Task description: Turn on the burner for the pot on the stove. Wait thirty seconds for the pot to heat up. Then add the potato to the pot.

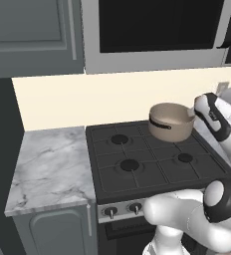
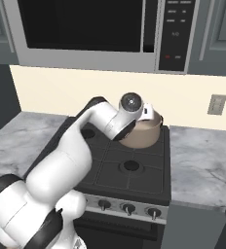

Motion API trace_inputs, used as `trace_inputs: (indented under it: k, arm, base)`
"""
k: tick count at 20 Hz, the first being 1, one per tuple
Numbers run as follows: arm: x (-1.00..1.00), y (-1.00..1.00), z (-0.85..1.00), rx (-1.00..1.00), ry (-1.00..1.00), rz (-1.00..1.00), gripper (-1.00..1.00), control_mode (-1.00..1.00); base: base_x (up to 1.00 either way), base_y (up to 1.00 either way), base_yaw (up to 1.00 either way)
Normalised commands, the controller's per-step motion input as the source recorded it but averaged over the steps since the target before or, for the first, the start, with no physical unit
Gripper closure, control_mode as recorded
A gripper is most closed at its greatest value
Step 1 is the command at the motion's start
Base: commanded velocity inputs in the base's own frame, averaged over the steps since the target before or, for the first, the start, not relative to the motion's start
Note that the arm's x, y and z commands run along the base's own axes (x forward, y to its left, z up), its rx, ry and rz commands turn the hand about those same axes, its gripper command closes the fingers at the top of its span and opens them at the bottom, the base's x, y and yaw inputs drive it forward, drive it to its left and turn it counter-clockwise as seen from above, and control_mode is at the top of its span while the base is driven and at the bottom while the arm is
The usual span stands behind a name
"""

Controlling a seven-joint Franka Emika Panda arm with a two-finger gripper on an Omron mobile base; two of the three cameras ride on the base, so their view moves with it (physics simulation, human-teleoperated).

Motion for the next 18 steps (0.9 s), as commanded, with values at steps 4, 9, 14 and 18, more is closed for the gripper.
trace_inputs:
  k: [4, 9, 14, 18]
  arm:
    - [0.43, 0.0, -0.21, 0.0, -0.08, 0.02, 1.0, -1.0]
    - [0.56, 0.0, -0.08, 0.0, -0.03, 0.0, 1.0, -1.0]
    - [0.47, 0.0, 0.0, 0.0, 0.04, -0.01, 1.0, -1.0]
    - [0.34, 0.01, 0.0, 0.0, 0.11, -0.02, 1.0, -1.0]
  base:
    - [0.0, 0.0, 0.0]
    - [0.0, 0.0, 0.0]
    - [0.0, 0.0, 0.0]
    - [0.0, 0.0, 0.0]
